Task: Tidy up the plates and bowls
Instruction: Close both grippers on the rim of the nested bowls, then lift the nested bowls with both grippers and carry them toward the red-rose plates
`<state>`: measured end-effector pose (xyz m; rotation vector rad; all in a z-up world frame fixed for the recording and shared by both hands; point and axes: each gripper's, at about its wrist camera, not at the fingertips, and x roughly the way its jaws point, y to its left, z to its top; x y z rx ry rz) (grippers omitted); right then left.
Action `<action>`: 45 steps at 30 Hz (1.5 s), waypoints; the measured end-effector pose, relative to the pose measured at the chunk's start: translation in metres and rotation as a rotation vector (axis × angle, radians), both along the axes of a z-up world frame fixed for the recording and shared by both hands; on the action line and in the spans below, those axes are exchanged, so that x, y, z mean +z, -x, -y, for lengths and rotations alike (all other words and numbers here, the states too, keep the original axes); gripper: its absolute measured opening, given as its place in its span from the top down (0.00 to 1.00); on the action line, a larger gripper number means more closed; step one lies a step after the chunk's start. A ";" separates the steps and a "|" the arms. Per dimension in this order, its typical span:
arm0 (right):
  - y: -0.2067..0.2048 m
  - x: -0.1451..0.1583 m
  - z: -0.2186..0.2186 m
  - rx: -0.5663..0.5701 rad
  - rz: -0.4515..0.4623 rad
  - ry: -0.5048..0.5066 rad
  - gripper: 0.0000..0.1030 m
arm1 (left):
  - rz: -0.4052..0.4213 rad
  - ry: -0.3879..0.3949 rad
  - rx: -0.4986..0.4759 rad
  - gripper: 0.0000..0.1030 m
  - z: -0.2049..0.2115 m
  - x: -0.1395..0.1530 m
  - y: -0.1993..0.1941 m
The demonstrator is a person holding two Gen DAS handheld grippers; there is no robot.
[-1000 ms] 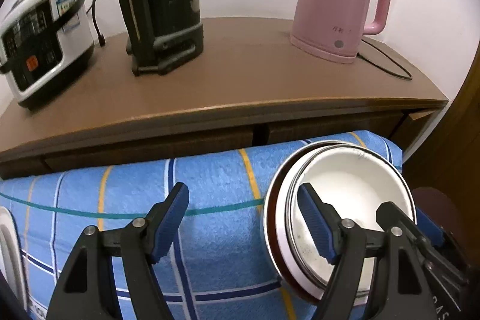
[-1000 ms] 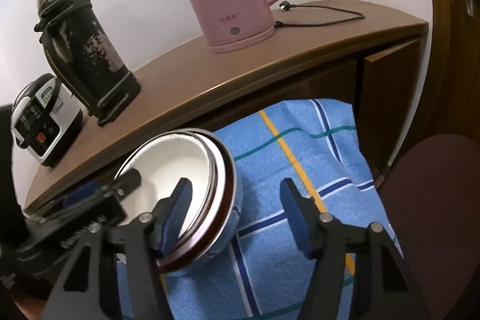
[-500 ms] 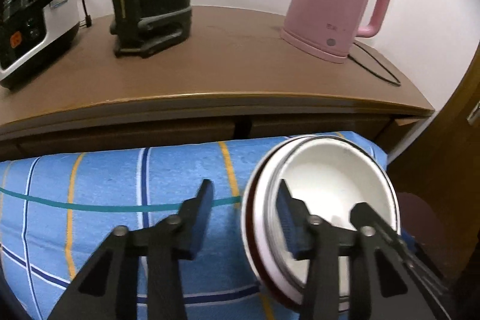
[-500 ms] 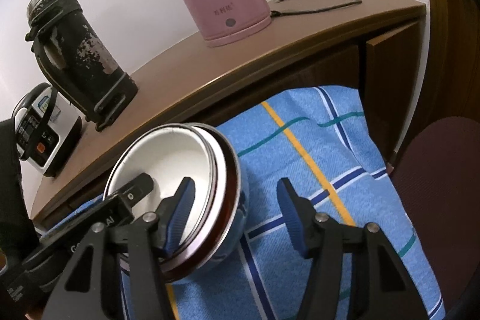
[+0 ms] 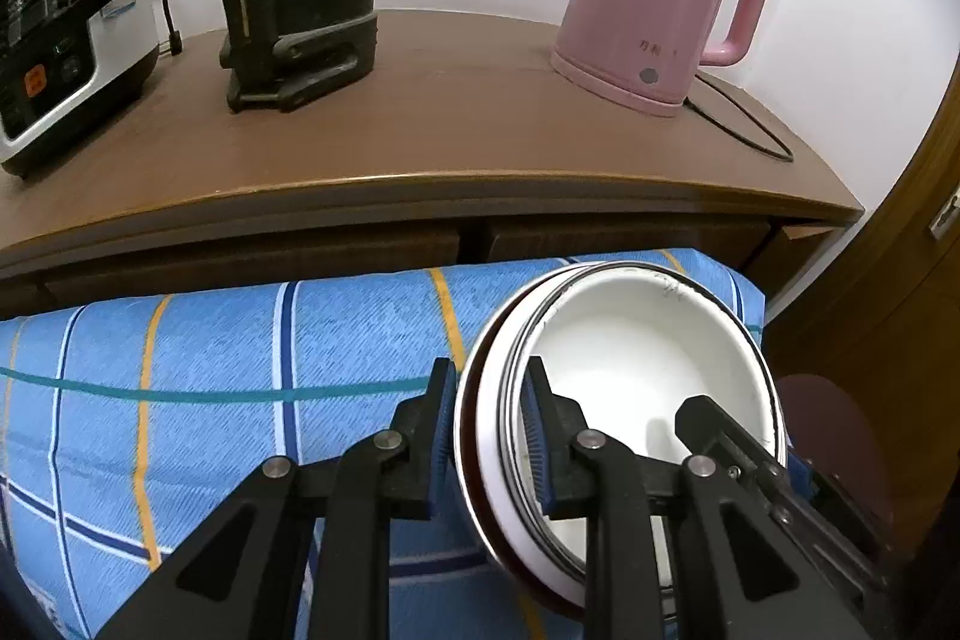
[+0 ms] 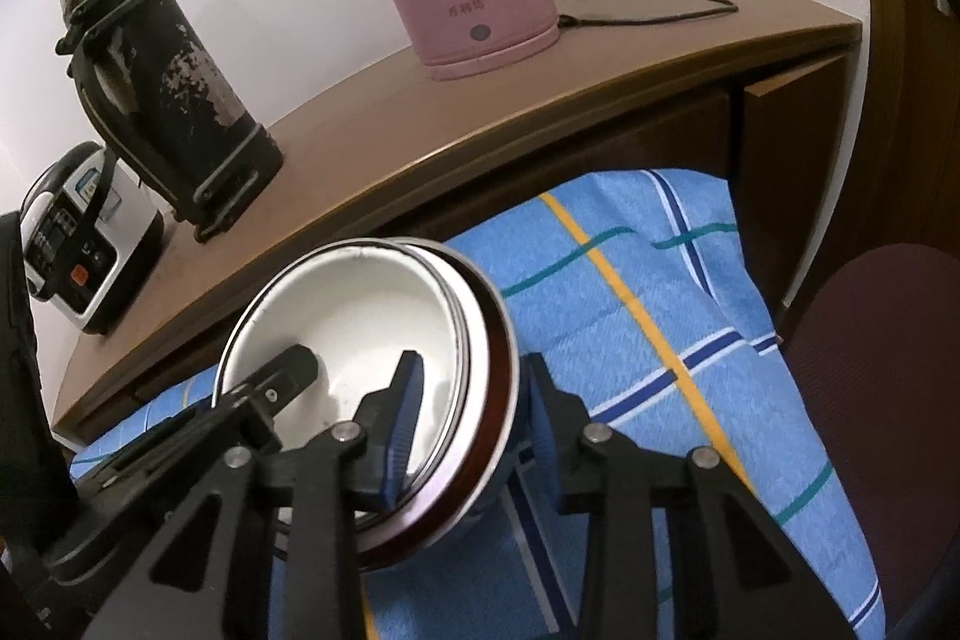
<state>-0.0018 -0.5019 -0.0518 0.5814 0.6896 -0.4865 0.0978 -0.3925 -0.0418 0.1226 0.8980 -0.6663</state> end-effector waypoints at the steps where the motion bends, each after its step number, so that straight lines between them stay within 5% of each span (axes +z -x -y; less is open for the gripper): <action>1: 0.001 0.000 -0.001 0.001 -0.004 -0.003 0.68 | 0.003 -0.004 0.001 0.76 -0.002 0.001 0.002; 45: 0.069 0.029 -0.110 0.097 0.009 0.007 0.69 | 0.084 -0.032 0.054 0.77 -0.120 0.032 0.084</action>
